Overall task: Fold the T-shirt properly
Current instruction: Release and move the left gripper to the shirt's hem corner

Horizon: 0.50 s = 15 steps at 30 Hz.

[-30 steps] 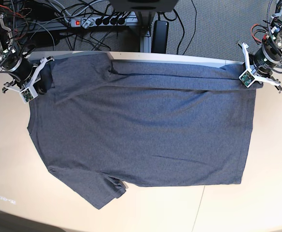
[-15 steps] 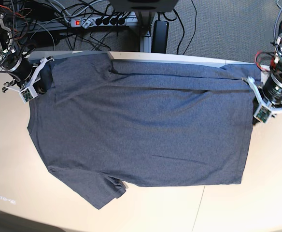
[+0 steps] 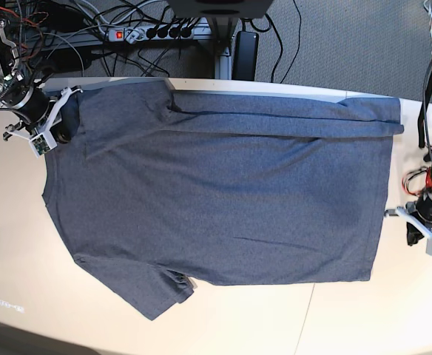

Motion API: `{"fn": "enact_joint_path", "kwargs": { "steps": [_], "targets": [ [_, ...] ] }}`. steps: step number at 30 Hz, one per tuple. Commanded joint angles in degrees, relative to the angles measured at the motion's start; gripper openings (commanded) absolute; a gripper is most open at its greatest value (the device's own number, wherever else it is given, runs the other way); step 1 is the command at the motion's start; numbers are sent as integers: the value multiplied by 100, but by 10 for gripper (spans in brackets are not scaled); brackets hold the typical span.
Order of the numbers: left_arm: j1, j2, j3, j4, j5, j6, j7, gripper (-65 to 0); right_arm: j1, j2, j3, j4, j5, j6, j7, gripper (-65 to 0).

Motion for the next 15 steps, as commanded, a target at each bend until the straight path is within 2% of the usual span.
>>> {"fn": "enact_joint_path", "kwargs": {
  "steps": [1, 6, 9, 12, 15],
  "targets": [
    [-356, -37, -42, -361, -142, -205, -90, -650, 57, 114, 70, 66, 42, 315, 101, -650],
    [-1569, 278, -37, -2540, -442, -1132, -229, -650, 122, 116, 70, 66, 42, 315, 105, -650],
    [-2072, 396, -37, -3434, -479, -1351, -343, -650, 168, 111, 70, 66, 42, 317, 101, -650],
    [-2229, 376, -37, -3773, -516, -1598, -719, -583, 164, 114, 70, 66, 42, 319, 98, -650],
    [-2271, 376, -37, -3773, -538, -1613, -693, -490, 166, 114, 70, 66, 42, 319, 96, -650]
  ]
}}
